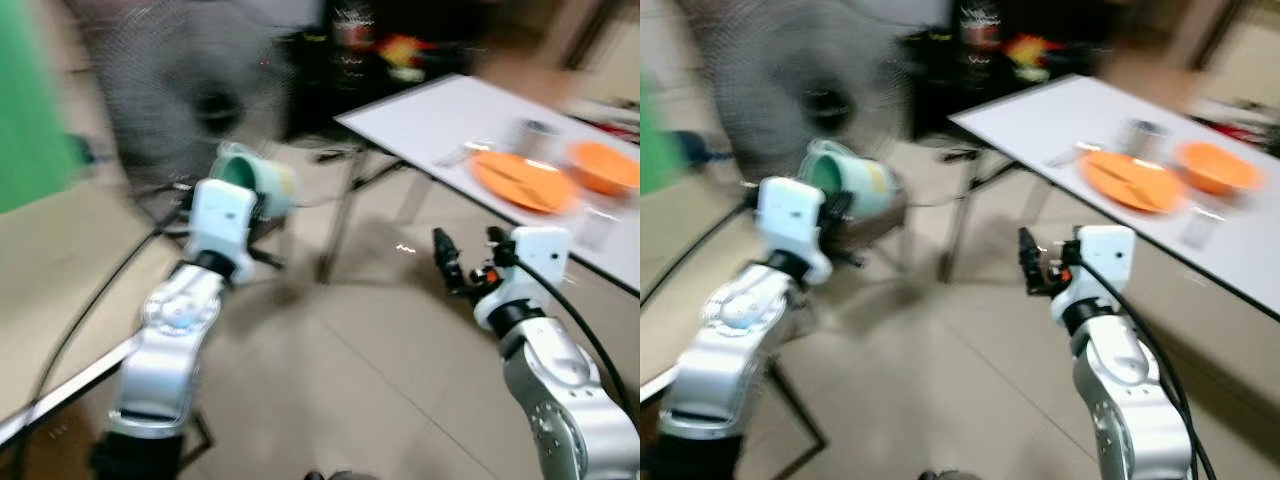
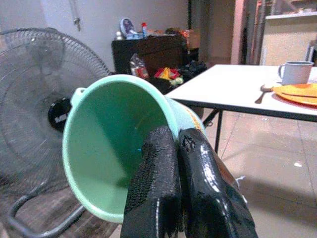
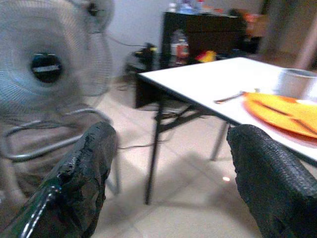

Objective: Setting the table

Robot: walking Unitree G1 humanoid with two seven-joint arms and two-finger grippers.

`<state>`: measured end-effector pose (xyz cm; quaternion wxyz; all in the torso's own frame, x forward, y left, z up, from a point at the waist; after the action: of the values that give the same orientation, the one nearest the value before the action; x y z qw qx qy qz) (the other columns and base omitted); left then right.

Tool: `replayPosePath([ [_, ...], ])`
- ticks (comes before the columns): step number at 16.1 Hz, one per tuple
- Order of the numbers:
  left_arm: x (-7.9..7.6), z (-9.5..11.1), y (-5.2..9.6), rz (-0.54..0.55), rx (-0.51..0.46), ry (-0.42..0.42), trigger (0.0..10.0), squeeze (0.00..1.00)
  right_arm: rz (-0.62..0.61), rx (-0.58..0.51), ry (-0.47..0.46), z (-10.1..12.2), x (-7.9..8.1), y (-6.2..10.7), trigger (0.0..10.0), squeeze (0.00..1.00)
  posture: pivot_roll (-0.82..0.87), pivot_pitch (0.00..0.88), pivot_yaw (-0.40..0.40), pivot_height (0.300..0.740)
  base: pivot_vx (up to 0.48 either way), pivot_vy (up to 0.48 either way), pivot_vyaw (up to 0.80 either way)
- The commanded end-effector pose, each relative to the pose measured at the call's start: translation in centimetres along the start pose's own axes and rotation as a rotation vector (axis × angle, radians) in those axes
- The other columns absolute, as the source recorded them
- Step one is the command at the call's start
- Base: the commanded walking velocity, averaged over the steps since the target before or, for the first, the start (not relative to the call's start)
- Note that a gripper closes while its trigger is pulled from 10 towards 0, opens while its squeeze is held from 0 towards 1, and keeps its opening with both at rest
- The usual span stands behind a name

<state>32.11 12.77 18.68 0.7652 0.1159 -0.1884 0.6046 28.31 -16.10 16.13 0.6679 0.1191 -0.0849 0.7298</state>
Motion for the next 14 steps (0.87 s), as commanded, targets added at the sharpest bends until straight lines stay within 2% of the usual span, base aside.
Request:
replayPosePath([
  [1, -0.38, 0.54, -0.16, -0.006, -0.023, 0.018, 10.0, 0.0, -0.028, -0.001, 0.017, 0.17, -0.56, 0.1, 10.0, 0.0, -0.02, 0.0, -0.087, 0.74, 0.0, 0.0, -0.77],
  [7, -0.63, 0.95, -0.2, -0.015, -0.059, 0.016, 10.0, 0.0, -0.025, 0.004, 0.021, 0.19, -0.49, 0.1, 10.0, 0.0, -0.02, 0.0, -0.089, 0.74, 0.0, 0.0, -0.77],
  [14, -0.9, 0.91, 0.12, -0.048, -0.069, 0.062, 10.0, 0.0, -0.038, 0.003, 0.022, 0.22, -0.7, 0.17, 10.0, 0.0, -0.02, 0.0, -0.094, 0.74, 0.036, 0.0, -0.78],
])
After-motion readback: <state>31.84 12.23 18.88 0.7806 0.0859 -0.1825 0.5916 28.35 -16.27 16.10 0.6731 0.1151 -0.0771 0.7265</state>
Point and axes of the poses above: a point about 5 cm out from each wrist's last joint towards the gripper, its own y axis pointing back from the gripper into the wrist, its own z axis along the axis of the wrist's last joint, x = y × z, the point moved 4 cm from there along -y, pointing out of the wrist towards the gripper, and after that the axes turned 14 degrees about -y, right-handed, at the moved point
